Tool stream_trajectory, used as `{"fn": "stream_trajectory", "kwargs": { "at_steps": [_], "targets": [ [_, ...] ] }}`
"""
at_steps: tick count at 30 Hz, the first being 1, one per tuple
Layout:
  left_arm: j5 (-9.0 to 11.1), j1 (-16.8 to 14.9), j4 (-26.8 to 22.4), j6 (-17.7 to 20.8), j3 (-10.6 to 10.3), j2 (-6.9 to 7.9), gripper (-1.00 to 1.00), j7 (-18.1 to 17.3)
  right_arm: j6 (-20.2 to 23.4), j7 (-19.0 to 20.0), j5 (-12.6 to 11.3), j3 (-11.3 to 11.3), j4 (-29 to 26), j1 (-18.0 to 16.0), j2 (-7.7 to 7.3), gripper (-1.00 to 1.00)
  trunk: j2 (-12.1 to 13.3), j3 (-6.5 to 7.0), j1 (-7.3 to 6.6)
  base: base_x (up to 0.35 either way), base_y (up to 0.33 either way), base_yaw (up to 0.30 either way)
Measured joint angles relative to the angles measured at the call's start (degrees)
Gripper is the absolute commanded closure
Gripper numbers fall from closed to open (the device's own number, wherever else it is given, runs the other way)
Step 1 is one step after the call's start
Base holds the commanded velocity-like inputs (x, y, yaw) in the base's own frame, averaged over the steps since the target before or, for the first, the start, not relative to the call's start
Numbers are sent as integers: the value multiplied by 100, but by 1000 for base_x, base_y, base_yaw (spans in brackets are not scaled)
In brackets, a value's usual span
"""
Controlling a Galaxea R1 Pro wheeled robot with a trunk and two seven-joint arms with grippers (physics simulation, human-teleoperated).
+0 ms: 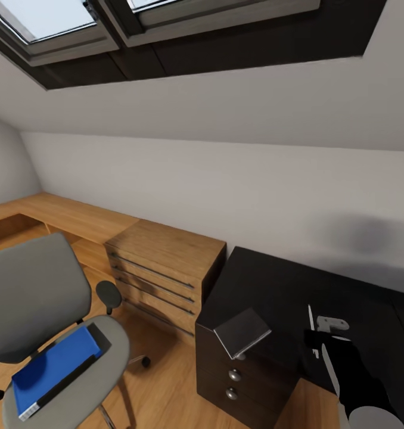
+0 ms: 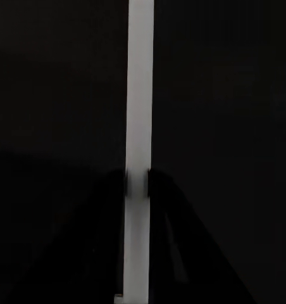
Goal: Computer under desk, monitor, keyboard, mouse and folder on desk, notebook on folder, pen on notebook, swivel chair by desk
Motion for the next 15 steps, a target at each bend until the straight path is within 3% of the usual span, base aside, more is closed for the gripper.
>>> {"fn": "stream_trajectory", "kwargs": {
  "at_steps": [15],
  "targets": [
    [5,0,4,0,0,-2,-100,0,-318,-1,-2,1,205,0,-10,100,-602,-270,330,0,0,0]
  ]
}}
